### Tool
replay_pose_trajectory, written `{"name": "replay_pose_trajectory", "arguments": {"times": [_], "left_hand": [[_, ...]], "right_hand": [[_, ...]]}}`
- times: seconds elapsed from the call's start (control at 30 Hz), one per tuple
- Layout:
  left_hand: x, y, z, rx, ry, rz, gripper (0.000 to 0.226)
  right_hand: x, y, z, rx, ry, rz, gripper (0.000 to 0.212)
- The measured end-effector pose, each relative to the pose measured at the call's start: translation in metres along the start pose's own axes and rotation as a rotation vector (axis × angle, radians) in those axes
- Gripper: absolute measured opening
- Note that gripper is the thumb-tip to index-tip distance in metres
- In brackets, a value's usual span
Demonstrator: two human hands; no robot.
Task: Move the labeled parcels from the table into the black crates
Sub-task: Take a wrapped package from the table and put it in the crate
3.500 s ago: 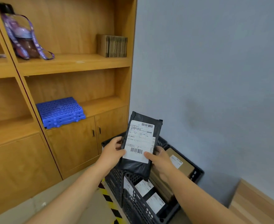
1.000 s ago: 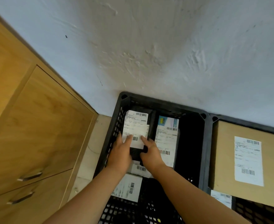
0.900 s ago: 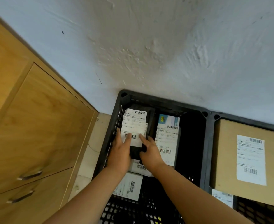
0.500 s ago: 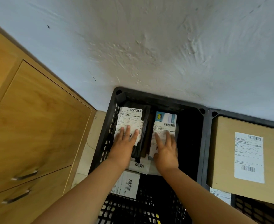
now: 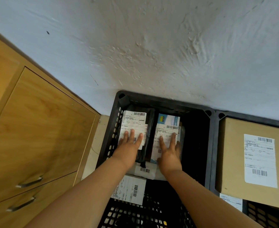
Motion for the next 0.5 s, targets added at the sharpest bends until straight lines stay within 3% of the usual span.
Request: {"name": "replay_pose_trajectory", "arguments": {"times": [0.2,0.33,0.5], "left_hand": [[-0.001,-0.002,-0.002,0.018,0.027,-0.012,0.091],[-0.002,-0.010,-0.014,0.050,0.102,-0.025,0.090],[-0.025,-0.047,-0.039,-0.067,0.056,0.062,0.090]], "right_hand": [[-0.009,0.000,-0.007,0.051,-0.037,-0.016,0.091],[-0.019,-0.020,-0.035,-0.088,-0.054,0.002,0.079],[-0.031,-0.067,-0.070,-0.174,-0.013,0.010,0.065]]}}
Point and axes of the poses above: each hand's wrist, its own y-axis towards the middle knuckle, its own z-axis out of the palm, x = y × z, the point moved 7 cm from there along y, towards the middle knuckle, and after that the axes turned 13 degrees about -y, right-handed, at the moved point
